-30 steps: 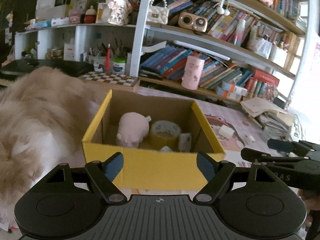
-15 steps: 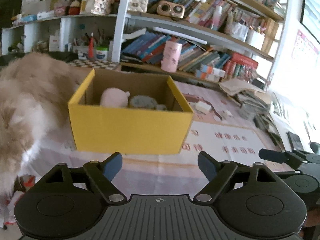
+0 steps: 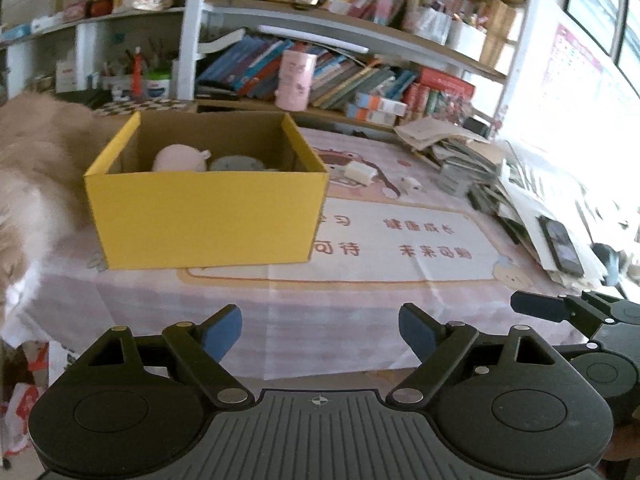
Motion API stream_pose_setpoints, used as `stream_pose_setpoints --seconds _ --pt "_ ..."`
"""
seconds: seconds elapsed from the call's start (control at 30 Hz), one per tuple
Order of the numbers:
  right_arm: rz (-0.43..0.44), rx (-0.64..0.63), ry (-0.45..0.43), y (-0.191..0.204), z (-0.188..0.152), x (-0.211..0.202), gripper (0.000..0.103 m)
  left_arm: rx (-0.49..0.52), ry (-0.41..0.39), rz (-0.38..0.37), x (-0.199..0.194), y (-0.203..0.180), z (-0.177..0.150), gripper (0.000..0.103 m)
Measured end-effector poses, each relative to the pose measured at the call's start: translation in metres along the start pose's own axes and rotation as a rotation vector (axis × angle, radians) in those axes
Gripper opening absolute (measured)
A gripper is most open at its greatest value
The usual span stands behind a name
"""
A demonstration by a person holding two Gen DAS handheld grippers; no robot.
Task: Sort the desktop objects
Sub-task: 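Withdraw both tools from the box and move toward the white chargers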
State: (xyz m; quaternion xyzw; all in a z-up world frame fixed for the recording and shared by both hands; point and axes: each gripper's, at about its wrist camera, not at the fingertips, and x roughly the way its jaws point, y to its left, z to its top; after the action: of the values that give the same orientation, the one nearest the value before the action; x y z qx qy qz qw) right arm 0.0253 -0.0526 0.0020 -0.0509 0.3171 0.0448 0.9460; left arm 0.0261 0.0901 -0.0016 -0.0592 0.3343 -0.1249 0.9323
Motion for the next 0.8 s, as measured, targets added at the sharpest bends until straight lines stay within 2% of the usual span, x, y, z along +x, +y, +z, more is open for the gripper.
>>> stream_pose_setpoints --seconds 0.37,0.8 --pt "-0.088 0.089 0.025 -0.020 -0.010 -0.009 0.078 0.110 0.033 -0.100 0.013 -0.028 0.001 0.088" --pt "-0.116 0.100 0.034 -0.041 -0.009 -0.005 0.078 0.128 0.049 -0.127 0.031 -0.046 0.008 0.088"
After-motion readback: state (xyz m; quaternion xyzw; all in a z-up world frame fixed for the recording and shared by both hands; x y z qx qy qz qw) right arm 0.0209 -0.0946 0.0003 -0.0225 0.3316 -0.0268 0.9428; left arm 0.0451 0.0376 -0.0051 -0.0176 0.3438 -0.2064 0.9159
